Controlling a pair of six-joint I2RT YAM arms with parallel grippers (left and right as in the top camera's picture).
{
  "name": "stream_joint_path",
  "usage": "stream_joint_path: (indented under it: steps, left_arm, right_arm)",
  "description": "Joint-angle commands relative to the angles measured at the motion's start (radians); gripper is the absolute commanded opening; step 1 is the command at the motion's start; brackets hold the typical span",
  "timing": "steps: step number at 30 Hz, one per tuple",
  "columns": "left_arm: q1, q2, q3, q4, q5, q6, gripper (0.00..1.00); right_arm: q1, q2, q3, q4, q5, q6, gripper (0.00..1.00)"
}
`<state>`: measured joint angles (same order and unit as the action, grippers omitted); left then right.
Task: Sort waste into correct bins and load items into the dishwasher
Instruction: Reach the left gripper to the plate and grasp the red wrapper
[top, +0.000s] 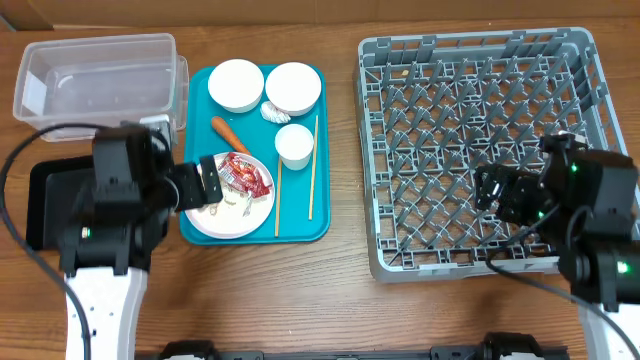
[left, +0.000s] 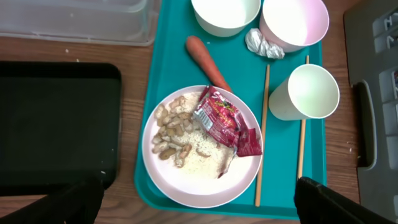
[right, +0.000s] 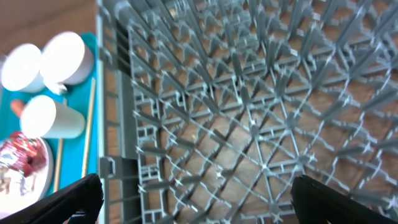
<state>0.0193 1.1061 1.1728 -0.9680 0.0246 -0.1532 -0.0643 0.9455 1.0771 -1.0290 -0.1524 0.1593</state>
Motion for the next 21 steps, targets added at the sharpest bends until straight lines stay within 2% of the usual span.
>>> stream_joint_path:
  steps: [1, 6, 13, 21]
  left_arm:
    - [-0.007, 0.062, 0.027, -0.014, 0.061, -0.016, 1.0]
    - [-0.007, 0.151, 0.027, 0.017, 0.077, -0.027, 1.0]
    - [-0.007, 0.356, 0.027, 0.068, 0.08, -0.188, 1.0]
    - [-0.007, 0.554, 0.027, 0.141, 0.108, -0.231, 0.92]
  right_arm:
    - [-0.003, 0.035, 0.024, -0.022, 0.001, -0.014, 1.0]
    - [-0.003, 0.046, 0.024, -0.028, 0.013, -0.014, 1.0]
    - [-0.003, 0.046, 0.024, -0.033, 0.047, -0.014, 1.0]
    - [-0.003, 0.046, 0.024, -0.033, 0.047, -0.014, 1.0]
